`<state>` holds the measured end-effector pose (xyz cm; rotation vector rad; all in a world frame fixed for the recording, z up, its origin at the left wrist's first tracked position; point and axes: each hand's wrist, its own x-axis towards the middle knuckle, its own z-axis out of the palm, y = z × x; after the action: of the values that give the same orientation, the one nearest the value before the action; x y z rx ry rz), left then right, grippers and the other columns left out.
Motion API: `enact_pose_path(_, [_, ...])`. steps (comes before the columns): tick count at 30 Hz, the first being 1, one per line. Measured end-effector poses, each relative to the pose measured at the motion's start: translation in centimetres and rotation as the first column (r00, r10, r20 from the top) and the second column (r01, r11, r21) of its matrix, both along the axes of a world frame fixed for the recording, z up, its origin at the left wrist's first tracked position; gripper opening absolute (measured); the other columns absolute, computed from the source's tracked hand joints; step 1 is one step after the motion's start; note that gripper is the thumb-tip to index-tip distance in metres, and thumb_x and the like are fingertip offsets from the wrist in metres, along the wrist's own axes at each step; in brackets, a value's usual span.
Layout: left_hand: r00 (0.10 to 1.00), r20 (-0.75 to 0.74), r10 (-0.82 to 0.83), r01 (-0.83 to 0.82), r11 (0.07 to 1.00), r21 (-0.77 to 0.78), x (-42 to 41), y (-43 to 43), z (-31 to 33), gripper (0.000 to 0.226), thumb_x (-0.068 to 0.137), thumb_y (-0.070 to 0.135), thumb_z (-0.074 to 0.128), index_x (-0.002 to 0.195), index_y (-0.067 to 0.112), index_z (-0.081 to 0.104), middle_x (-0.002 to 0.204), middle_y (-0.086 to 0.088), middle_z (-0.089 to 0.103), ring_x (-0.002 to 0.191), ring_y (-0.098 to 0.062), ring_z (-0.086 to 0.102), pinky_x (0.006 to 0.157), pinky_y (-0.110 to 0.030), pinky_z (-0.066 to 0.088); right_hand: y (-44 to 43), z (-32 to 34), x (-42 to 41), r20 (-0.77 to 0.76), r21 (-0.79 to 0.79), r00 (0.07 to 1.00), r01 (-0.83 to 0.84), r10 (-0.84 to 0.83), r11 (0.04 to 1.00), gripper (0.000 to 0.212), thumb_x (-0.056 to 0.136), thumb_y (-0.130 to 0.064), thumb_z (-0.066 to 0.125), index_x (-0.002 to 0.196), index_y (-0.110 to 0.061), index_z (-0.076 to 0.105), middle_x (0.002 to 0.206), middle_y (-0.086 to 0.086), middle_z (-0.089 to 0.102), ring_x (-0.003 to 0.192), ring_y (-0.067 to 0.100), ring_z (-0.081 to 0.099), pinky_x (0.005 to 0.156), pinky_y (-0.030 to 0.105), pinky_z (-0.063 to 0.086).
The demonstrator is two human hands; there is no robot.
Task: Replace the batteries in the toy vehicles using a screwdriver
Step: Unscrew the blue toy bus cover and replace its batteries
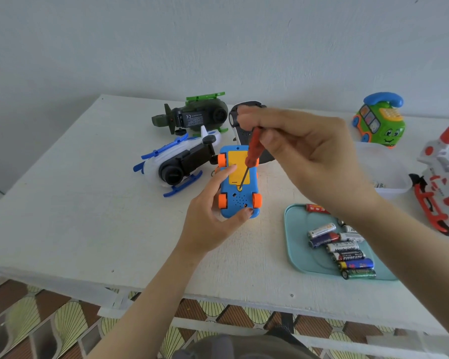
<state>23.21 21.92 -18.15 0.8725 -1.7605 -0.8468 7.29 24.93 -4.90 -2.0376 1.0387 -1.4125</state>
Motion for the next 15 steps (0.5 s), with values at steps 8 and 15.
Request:
enact_pose_path(8, [1.000, 0.010, 0.010, -0.010, 1.000, 0.023, 0.0, -0.1, 0.0, 0.064, 0.076, 0.046, 0.069, 0.132, 0.035, 0.039, 0.114, 0.029, 0.054, 0.105, 0.003, 0.060, 0.077, -0.014, 0.053, -0.6, 0.1, 0.0, -0.050, -0.182, 0.967, 0.235, -0.248, 0.955, 0.019, 0.094, -0.006, 0.054, 0.103, -0.009, 0.071, 0.089, 0.015, 0.069, 0.100, 0.001, 0.060, 0.087, 0.013, 0.044])
enact_pose_path(15, [1.000, 0.002, -0.007, 0.007, 1.000, 0.025, 0.0, -0.1, 0.0, 0.064, 0.077, 0.043, 0.069, 0.133, 0.033, 0.040, 0.118, 0.019, 0.054, 0.106, 0.002, 0.060, 0.077, -0.012, 0.052, -0.9, 0.7, -0.1, 0.239, 0.087, 0.969, -0.079, 0.056, 0.993, 0.022, 0.089, 0.002, 0.059, 0.104, -0.011, 0.070, 0.081, 0.012, 0.068, 0.065, 0.035, 0.062, 0.064, 0.033, 0.052])
